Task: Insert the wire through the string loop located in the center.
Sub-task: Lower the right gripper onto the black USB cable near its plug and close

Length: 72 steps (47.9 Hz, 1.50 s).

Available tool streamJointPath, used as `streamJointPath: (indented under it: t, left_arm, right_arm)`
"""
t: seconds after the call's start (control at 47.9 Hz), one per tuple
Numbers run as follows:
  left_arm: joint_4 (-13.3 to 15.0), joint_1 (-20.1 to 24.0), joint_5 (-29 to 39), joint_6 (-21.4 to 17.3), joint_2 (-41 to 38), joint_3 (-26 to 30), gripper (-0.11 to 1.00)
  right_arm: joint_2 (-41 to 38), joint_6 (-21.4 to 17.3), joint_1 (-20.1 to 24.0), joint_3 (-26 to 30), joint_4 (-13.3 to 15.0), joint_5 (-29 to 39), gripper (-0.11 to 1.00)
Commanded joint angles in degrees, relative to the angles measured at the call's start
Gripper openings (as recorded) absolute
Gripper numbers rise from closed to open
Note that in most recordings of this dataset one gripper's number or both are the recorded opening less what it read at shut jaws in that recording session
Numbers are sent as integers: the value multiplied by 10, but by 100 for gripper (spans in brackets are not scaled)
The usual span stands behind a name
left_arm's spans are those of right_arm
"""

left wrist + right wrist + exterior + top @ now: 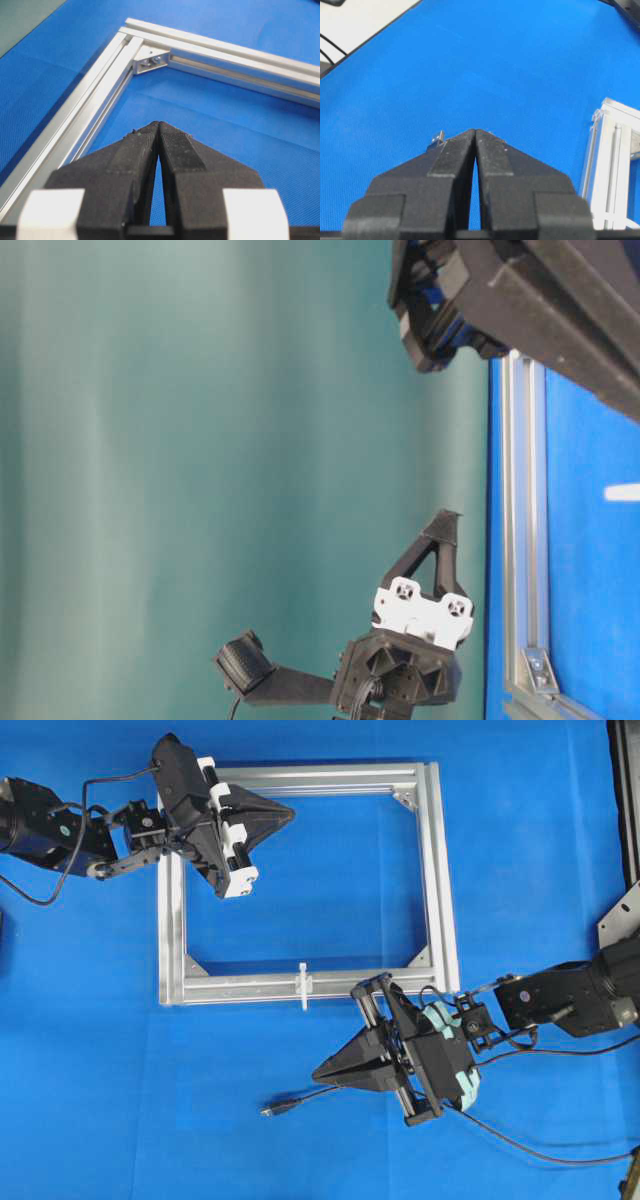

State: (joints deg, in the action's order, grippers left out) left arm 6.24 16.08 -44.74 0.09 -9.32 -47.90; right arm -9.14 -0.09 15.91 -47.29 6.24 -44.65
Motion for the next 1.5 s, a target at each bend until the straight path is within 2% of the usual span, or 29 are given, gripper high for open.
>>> streamJointPath:
  t: [0.0, 0.104, 0.188, 0.418, 0.564, 0.648, 0.731, 0.877, 0.961, 1.003, 1.086, 1.483]
  left_arm:
    - [-11, -7, 29, 4, 31, 11, 0]
    - [-13, -7, 42, 1, 33, 12, 0]
    - [-13, -7, 41, 0, 33, 12, 0]
    - [-13, -7, 33, -2, 33, 11, 0]
    - [-12, -7, 29, -2, 33, 10, 0]
    - [-13, -7, 29, -2, 33, 10, 0]
    - [-12, -7, 29, -2, 33, 10, 0]
    - [-13, -7, 29, -2, 33, 8, 0]
    - [-13, -8, 29, -2, 34, 8, 0]
    - [-13, -7, 29, -2, 34, 7, 0]
    - [-13, -7, 29, -2, 34, 7, 0]
    - [-13, -7, 32, 1, 34, 7, 0]
  right_arm:
    - [27, -4, 11, 7, 0, 1, 0]
    - [38, -4, 18, 13, 0, 35, -5]
    - [41, -5, 18, 16, -1, 53, -5]
    - [42, -7, 20, 15, -1, 57, -5]
    - [42, -25, 20, 15, -1, 62, -4]
    - [42, -31, 20, 15, -1, 64, 4]
    - [41, -35, 21, 17, -1, 68, 22]
    - [39, -41, 21, 21, -12, 76, 66]
    - [34, -41, 21, 25, -18, 86, 87]
    - [31, -42, 21, 26, -20, 91, 88]
    - [19, -42, 21, 31, -25, 100, 80]
    - [-45, -43, 21, 38, -69, 103, 81]
